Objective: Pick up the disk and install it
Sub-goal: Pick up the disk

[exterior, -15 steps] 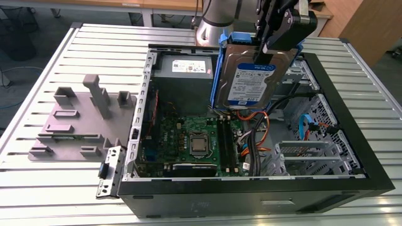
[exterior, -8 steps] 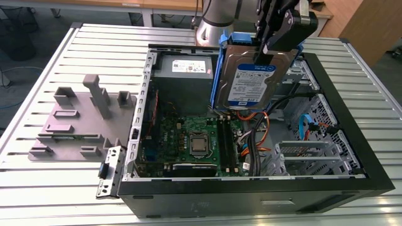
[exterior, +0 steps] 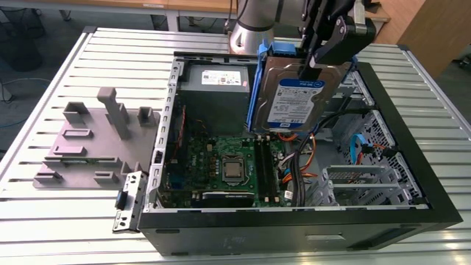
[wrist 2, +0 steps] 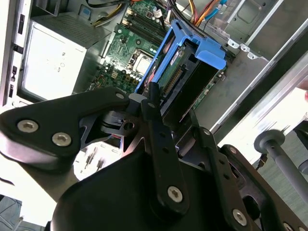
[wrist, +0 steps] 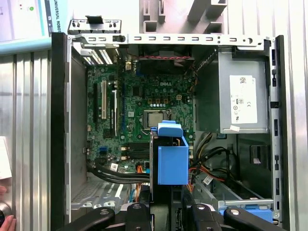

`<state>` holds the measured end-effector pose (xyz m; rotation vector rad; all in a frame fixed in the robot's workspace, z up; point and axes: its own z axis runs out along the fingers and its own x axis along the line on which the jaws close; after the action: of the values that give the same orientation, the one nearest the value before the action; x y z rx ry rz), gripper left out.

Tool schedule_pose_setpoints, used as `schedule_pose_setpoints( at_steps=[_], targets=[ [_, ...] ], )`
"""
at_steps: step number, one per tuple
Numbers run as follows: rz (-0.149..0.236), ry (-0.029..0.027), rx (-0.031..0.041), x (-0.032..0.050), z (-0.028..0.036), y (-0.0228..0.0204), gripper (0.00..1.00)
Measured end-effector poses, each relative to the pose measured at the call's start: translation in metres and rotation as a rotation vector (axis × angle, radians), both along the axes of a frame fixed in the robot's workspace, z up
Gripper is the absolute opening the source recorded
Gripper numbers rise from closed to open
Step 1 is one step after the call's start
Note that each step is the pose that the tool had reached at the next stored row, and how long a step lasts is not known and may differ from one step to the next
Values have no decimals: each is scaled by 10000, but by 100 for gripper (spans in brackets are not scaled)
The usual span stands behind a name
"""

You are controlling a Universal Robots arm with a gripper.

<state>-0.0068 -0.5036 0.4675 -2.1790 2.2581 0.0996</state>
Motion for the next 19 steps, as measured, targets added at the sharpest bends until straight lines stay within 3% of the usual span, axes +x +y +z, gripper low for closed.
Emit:
schedule_pose_setpoints(
  at_steps=[19],
  targets=[
    [0,0,0,0,-3,-158,35]
  ],
)
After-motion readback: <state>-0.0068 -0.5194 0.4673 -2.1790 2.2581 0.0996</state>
